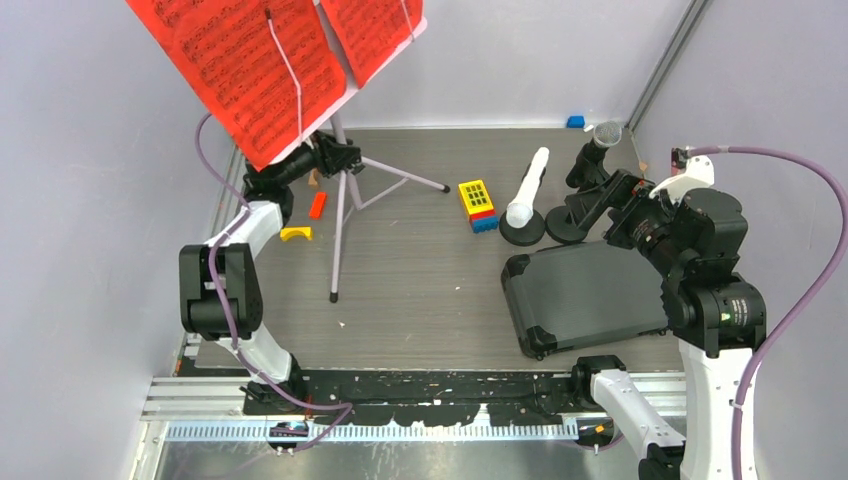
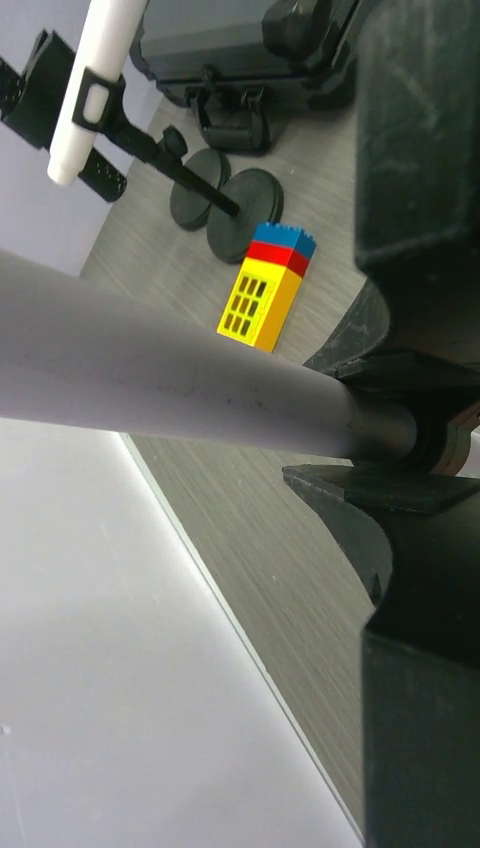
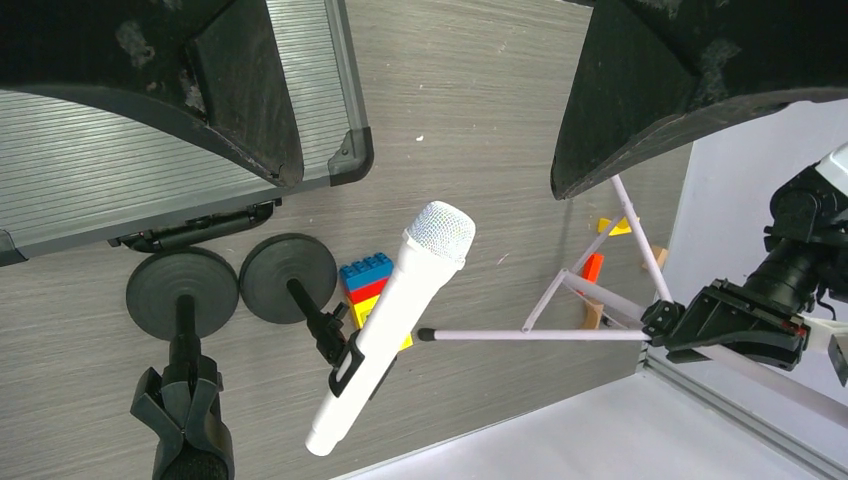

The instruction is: Pack up the instrument practice props

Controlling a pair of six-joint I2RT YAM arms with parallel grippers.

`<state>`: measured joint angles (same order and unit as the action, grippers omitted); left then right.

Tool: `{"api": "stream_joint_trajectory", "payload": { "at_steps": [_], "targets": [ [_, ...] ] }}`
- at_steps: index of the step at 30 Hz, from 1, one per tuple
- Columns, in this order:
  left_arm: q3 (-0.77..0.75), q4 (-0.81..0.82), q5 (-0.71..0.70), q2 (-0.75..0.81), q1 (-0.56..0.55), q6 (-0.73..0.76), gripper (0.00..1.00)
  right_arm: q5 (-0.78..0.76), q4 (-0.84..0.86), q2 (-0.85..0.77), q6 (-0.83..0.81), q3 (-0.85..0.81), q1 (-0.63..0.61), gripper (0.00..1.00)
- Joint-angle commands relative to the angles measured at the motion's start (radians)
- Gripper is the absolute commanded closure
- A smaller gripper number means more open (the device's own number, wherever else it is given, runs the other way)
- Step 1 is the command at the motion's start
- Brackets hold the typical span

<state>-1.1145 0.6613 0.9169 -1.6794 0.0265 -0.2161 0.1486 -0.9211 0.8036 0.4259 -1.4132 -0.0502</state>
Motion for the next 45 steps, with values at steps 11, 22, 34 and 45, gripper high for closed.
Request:
{"api": "stream_joint_trajectory", "payload": {
  "at_steps": [11,22,34,45],
  "targets": [
    [0.153,-0.244,0.047,0.232,-0.175,0.055,1.0,0.01,0.029,-0.051,0.023,0.027,0.0,0.0],
    [0.205,-0.459,0.044,0.394,-0.183,0.126,1.0,0.021,0.033,-0.052,0.034,0.039,0.0,0.0],
    [0.186,-0.858,0.013,0.562,-0.183,0.343,1.0,0.045,0.057,-0.042,0.041,0.06,0.0,0.0],
    [0.305,-0.629,-0.04,0.592,-0.289,0.188,1.0,0.052,0.067,-0.039,0.052,0.072,0.0,0.0]
  ]
}}
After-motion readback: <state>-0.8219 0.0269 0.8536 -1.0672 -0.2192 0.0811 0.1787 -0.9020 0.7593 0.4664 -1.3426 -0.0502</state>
